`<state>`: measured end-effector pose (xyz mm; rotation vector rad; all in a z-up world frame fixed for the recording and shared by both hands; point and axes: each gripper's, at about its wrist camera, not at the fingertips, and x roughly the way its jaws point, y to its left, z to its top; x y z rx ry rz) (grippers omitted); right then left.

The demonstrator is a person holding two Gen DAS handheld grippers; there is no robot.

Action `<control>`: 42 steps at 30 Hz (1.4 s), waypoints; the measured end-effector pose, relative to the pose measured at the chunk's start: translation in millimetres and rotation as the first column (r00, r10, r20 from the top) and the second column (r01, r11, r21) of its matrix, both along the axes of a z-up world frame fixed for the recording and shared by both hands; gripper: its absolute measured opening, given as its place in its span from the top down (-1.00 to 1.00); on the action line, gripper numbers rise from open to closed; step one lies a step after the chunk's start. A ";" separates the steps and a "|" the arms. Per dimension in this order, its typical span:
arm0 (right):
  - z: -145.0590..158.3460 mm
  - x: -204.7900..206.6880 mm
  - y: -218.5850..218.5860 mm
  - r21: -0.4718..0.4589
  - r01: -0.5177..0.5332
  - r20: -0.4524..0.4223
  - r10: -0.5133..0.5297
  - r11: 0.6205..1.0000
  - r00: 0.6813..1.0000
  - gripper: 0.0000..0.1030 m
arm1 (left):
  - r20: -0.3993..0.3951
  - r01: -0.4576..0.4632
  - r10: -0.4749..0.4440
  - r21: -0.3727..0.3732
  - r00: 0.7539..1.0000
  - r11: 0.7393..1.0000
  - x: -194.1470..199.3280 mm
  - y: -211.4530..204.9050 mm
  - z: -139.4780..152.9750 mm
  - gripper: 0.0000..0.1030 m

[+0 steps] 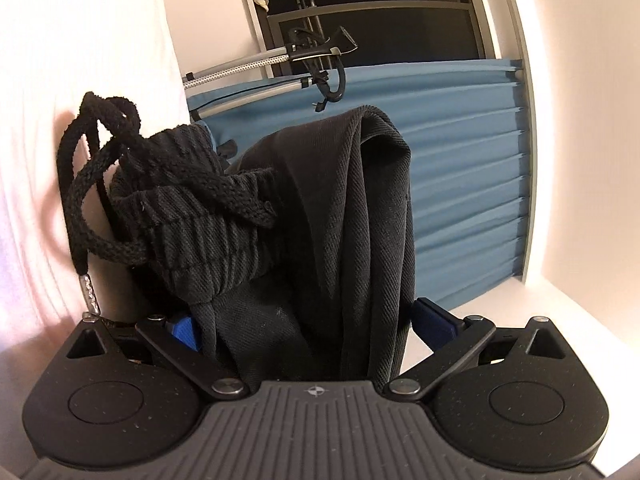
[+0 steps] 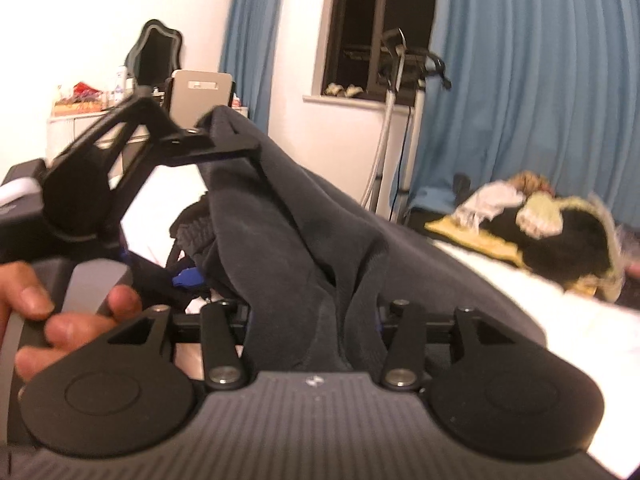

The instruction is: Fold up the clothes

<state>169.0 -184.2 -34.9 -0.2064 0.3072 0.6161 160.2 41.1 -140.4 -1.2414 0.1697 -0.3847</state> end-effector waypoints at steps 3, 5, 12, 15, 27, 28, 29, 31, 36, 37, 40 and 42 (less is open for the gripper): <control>2.5 -12.0 -1.0 -0.031 -0.016 0.091 0.019 0.999 0.996 -0.08 | 0.013 0.008 -0.008 -0.005 1.000 1.000 -0.2 1.3 0.5 -0.97; 4.6 -16.0 -2.5 -0.036 0.002 0.152 0.003 0.999 0.988 -0.08 | 0.014 0.010 -0.010 0.004 1.000 1.000 2.5 1.9 3.3 -0.97; -18.0 7.9 14.1 -0.089 -0.050 0.074 0.056 0.995 0.996 0.37 | -0.046 0.007 -0.005 0.043 0.999 0.999 9.6 6.7 6.1 -0.99; -23.5 0.8 16.3 -0.127 -0.102 0.056 0.110 0.987 0.992 0.46 | -0.215 0.004 0.005 0.043 0.977 0.999 26.2 19.0 -3.9 -0.94; 5.5 18.4 -122.6 0.512 0.226 -0.297 -0.075 0.829 0.952 -0.81 | -0.356 -0.011 0.025 0.043 0.934 0.999 32.1 28.8 -9.5 -0.38; 0.9 27.2 -137.7 0.513 0.302 -0.339 -0.134 0.803 0.931 -0.81 | -0.357 -0.011 0.027 0.049 0.934 0.999 31.8 27.5 -8.5 -0.37; -6.8 37.5 -150.1 0.509 0.372 -0.398 -0.172 0.776 0.901 -0.81 | -0.358 -0.010 0.028 0.051 0.933 0.999 31.0 26.2 -8.3 -0.36; -26.7 55.7 -166.6 0.498 0.467 -0.504 -0.194 0.730 0.841 -0.81 | -0.360 -0.010 0.028 0.051 0.933 0.999 29.3 23.6 -8.7 -0.34; -81.4 87.7 -175.6 0.586 0.528 -0.663 -0.009 0.615 0.748 -0.74 | -0.351 0.003 0.018 0.060 0.936 0.998 48.8 56.9 -26.4 -0.31; -86.0 91.0 -173.2 0.597 0.526 -0.665 0.006 0.605 0.747 -0.59 | -0.349 0.005 0.021 0.073 0.937 0.997 50.3 58.6 -26.6 -0.23; -74.7 89.2 -163.6 0.558 0.491 -0.621 -0.056 0.669 0.782 0.02 | -0.346 0.009 0.032 0.114 0.938 0.993 55.5 61.1 -22.1 -0.02; -63.4 84.8 -159.8 0.539 0.475 -0.597 -0.082 0.696 0.798 0.20 | -0.336 0.008 0.045 0.156 0.941 0.988 55.8 62.9 -13.9 0.08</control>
